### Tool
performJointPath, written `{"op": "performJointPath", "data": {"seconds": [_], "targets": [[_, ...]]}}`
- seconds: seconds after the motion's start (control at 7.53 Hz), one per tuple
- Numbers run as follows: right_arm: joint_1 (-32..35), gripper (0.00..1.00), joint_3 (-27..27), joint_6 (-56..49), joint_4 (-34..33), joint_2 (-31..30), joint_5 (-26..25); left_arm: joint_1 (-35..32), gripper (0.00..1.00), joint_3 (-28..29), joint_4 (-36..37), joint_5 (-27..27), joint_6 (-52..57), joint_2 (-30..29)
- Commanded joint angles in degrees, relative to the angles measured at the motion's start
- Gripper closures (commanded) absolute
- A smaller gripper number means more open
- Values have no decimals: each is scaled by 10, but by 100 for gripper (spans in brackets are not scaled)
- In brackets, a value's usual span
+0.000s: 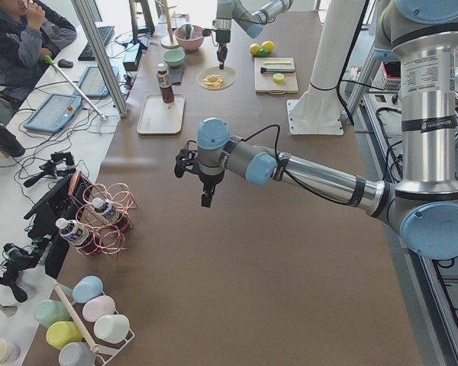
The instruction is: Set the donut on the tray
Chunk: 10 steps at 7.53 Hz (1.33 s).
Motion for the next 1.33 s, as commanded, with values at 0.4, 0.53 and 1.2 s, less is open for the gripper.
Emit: {"op": "performJointPath", "data": {"seconds": [0.4, 0.53, 1.2], "targets": [[-41, 100, 7, 30, -44, 47, -40, 246, 3, -35, 1, 8, -513, -230], [-42, 100, 8, 30, -44, 46, -40, 264, 3, -22, 1, 9, -563, -264], [-47, 100, 8, 30, -44, 47, -48, 371, 3, 70, -1, 131, -658, -393]]}}
